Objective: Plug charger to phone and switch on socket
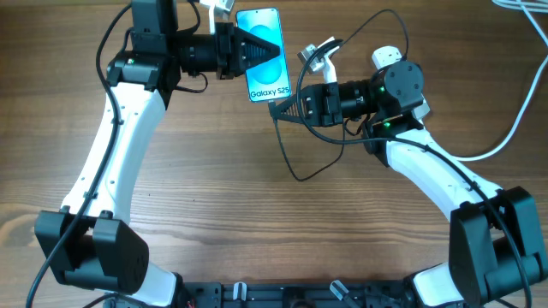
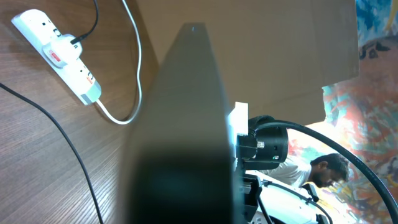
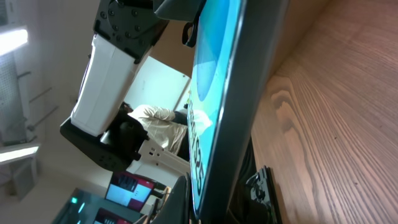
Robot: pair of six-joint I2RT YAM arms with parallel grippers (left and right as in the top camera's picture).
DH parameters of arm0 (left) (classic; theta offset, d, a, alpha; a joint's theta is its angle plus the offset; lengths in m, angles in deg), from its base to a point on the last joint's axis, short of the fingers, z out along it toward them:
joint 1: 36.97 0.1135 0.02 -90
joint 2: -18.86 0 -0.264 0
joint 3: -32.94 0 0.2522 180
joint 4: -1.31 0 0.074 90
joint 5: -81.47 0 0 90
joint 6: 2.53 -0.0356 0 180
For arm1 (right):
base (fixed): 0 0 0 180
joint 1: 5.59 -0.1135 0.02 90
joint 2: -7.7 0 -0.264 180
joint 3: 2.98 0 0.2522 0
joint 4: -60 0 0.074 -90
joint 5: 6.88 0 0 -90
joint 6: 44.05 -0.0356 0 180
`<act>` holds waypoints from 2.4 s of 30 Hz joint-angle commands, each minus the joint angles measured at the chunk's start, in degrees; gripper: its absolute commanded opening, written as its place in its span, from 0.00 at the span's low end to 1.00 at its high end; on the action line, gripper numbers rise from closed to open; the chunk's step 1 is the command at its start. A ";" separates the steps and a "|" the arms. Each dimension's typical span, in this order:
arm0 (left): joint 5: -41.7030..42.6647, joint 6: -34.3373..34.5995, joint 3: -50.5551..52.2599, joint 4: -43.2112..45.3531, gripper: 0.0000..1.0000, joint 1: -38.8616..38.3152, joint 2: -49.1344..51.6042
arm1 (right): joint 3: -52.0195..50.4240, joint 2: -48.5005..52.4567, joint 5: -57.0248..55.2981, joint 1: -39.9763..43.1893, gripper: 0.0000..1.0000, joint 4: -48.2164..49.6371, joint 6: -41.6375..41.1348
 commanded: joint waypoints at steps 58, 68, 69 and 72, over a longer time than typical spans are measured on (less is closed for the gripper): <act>-6.99 -6.27 -0.39 -6.71 0.61 -3.87 -1.16 | 1.31 -0.42 -0.76 3.85 0.04 2.71 3.52; -10.16 -6.27 -0.39 -7.13 0.94 -0.33 -1.16 | 1.31 -0.35 -3.02 3.85 0.04 -21.90 22.34; -10.45 -6.27 -0.39 -7.41 0.95 -0.02 -1.16 | 1.31 -0.28 -4.33 3.85 0.04 -25.53 24.81; -13.86 -6.27 -0.39 -10.25 0.98 0.55 -1.16 | 1.31 0.07 -10.82 3.85 0.04 -37.24 33.11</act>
